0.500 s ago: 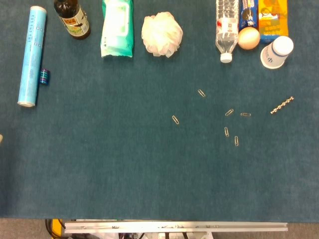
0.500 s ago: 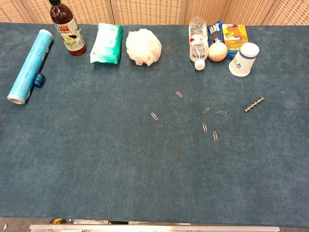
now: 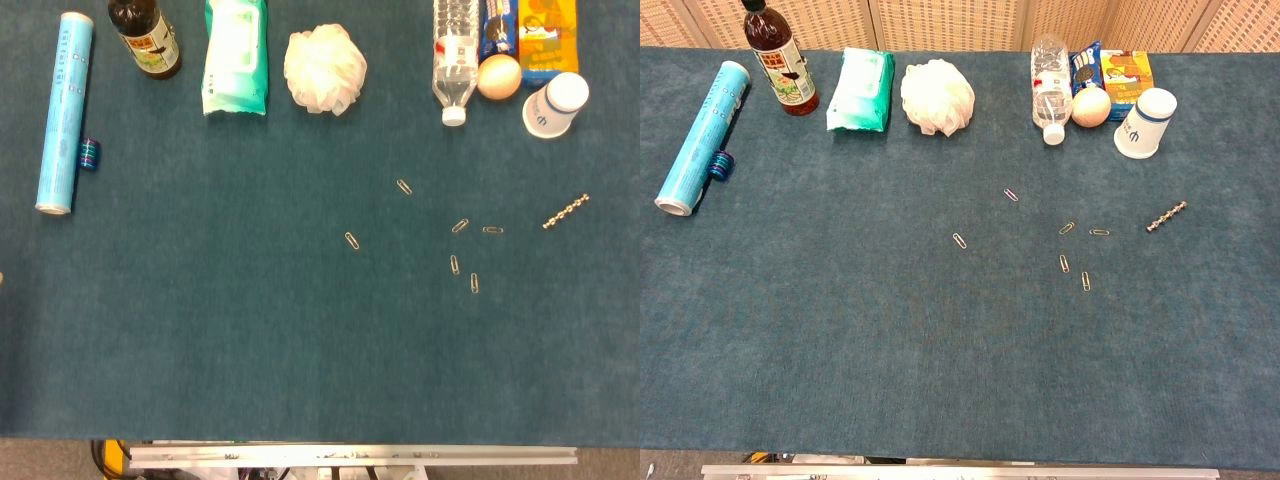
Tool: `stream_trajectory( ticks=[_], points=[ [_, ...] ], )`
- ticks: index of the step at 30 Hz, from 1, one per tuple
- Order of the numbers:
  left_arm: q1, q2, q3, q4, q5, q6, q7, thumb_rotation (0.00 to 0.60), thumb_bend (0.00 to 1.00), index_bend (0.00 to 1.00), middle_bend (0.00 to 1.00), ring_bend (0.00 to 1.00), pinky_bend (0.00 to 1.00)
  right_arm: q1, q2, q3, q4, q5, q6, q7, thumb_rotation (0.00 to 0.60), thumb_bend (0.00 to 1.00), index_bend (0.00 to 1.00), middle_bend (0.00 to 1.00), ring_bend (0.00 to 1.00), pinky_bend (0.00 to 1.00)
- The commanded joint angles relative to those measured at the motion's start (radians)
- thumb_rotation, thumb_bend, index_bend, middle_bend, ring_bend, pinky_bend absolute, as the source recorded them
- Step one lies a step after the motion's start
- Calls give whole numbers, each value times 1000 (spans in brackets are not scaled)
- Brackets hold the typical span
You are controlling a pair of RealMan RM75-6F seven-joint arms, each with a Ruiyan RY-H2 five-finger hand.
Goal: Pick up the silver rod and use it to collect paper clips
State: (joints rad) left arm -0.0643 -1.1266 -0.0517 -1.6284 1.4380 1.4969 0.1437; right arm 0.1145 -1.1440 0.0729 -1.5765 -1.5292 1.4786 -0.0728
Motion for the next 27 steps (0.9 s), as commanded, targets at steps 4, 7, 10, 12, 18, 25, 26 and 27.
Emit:
stream_trajectory(
  ticks=[4,7,10,12,18,25,26,27],
  points=[
    [2,2,3,-2,9,5,-3,600,0,316,404,339,432,9,1,-3,0,-23,0,-13,600,0,188,257,116,405],
    [5,0,3,1,10,9,-6,600,0,316,404,339,432,28,11,-3,4,-29,-27,-41,600,0,199,258,116,405],
    [9,3,5,-1,7,11,-4,600,0,316,404,339,432,58,22,2,8,-27,-73,-69,600,0,217,260,116,405],
    [11,3,4,-5,9,17,-4,600,0,316,404,339,432,81,23,5,17,-25,-106,-93,600,0,231,261,116,405],
    [11,3,3,-3,4,13,-4,600,0,316,404,339,432,137,7,14,43,-17,-180,-159,600,8,265,261,116,405],
    [7,2,6,-5,5,2,4,600,0,316,404,339,433,175,-20,16,74,-2,-227,-225,600,36,306,263,116,399],
    [7,2,6,-6,4,1,5,600,0,316,404,339,433,179,-24,15,79,1,-234,-232,600,41,312,263,116,398],
    [8,2,6,-8,4,1,6,600,0,316,404,339,433,183,-28,15,84,3,-240,-239,600,43,321,263,116,397]
  ],
)
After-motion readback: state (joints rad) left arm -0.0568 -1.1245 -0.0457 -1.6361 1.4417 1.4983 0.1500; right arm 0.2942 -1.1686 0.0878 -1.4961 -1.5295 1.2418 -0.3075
